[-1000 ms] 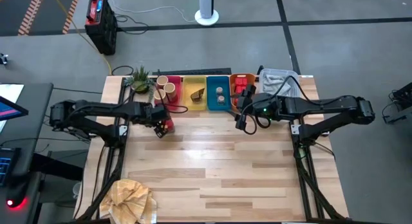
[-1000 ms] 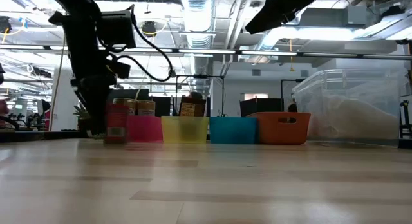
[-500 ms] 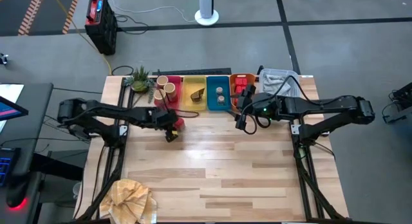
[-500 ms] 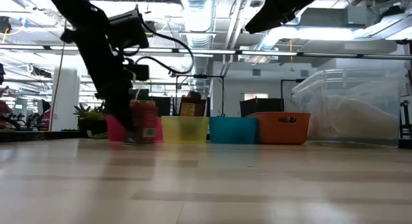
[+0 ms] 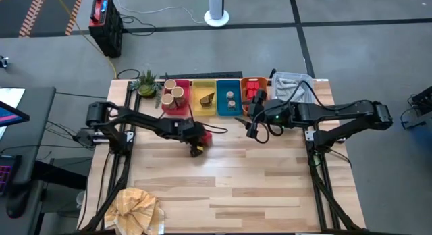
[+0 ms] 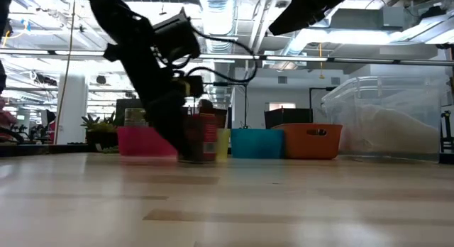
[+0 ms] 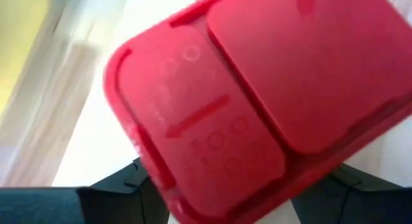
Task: Sort spices by type
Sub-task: Put the red spice can into the orange bin
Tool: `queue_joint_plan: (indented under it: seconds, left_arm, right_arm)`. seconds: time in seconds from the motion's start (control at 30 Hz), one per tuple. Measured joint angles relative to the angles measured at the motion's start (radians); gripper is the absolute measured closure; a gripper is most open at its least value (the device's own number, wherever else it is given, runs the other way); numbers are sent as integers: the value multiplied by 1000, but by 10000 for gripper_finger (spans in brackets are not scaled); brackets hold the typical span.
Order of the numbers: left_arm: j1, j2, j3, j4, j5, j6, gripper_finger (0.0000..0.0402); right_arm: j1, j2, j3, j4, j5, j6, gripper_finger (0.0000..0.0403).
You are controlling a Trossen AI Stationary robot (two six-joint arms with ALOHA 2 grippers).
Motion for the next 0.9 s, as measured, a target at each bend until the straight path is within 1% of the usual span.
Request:
queue_joint_plan:
  seconds: [0.13, 0.23, 0.33, 0.57, 0.7, 0.8, 0.9]
  left_arm:
    - [-6, 37, 60, 12, -1, 7, 157]
    - [-6, 40, 84, 40, -1, 29, 157]
    - [-6, 27, 110, 22, -3, 73, 157]
    - [-5, -80, 126, -85, -48, 117, 157]
    - [-5, -163, 126, -139, -86, 122, 157]
    - [-13, -222, 125, -111, -138, 148, 157]
    - [-19, -275, 75, 36, -184, 213, 157]
  right_arm:
    - [0, 0, 0, 0, 0, 4, 85]
    - [0, 0, 0, 0, 0, 4, 85]
    - [0, 0, 0, -5, 2, 18, 85]
    - [-7, 0, 0, -47, 20, 70, 85]
    - [-5, 0, 0, -90, 81, 130, 85]
    - [-3, 0, 0, -99, 97, 176, 85]
    - [-3, 16, 0, -102, 95, 228, 85]
